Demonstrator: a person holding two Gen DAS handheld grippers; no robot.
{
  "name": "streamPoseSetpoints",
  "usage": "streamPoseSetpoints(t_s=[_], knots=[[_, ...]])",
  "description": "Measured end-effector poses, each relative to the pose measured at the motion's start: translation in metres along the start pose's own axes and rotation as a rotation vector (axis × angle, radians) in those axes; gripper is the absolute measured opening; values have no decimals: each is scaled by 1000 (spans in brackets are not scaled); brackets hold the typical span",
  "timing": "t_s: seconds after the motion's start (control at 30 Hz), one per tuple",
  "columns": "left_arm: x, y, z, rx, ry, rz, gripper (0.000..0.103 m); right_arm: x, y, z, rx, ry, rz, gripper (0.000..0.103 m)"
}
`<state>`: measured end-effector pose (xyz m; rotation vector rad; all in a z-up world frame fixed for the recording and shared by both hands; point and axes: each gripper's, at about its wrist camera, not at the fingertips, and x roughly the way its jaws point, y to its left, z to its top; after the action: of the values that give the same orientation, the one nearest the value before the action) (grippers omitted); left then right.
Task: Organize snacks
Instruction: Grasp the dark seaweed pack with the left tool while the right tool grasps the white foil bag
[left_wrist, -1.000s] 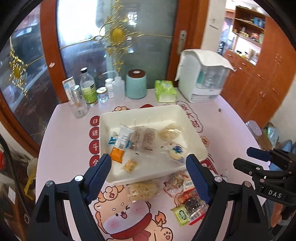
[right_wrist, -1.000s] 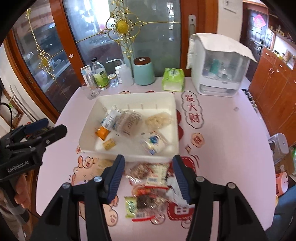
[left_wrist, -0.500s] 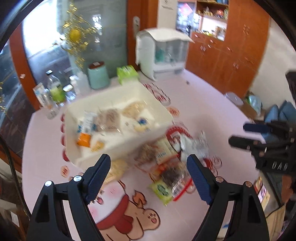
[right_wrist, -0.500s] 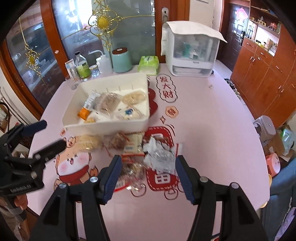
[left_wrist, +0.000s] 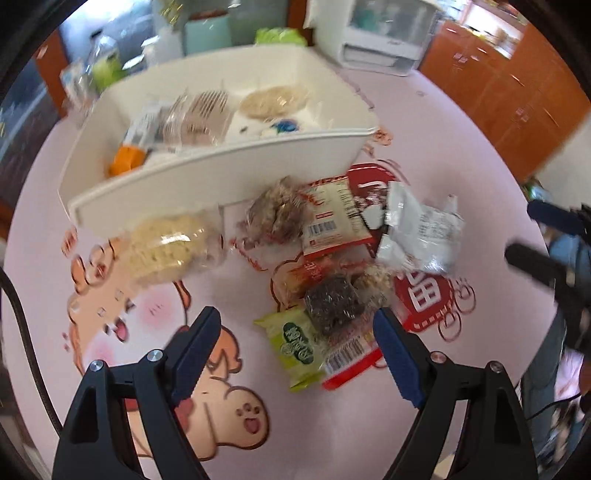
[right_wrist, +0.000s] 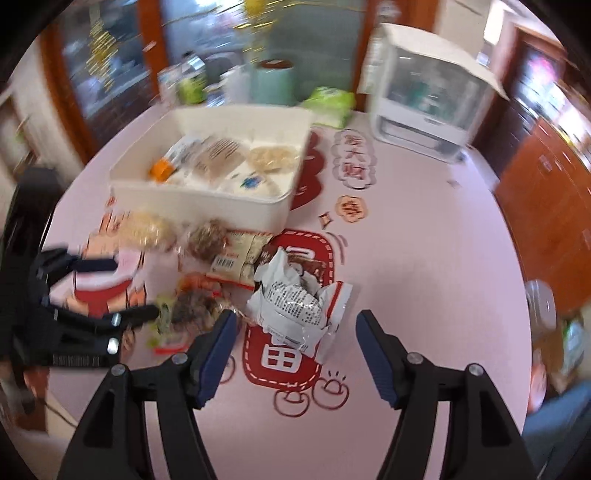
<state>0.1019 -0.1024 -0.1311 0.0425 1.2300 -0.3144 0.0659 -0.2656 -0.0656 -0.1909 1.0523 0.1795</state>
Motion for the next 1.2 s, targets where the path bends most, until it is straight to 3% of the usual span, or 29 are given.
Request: streamPoseSetpoints(t_s=[0.13,0.27,0.6,0.73,0.87,0.97,1.2], knots=[[21,1,6,-93,35,9,84,27,7,-1,-206,-1,10,68],[37,-2,7,-153,72,12,81,58,10,2,-323,27,49,68],[55,-15,5,-214,128,36,81,108,23,-8,-607,73,89,70],[58,-15,4,-225,128,51,81,114,22,-12,-645,50,100,71],[60,-6,-2,-241,141,18,70,115,16,-12,-642,37,129,70],[60,-2,-9,-206,144,62,59,113,14,-12,-634,20,131,69],[61,11,-14,-220,127,29,47,111,15,-16,-604,0,107,64]])
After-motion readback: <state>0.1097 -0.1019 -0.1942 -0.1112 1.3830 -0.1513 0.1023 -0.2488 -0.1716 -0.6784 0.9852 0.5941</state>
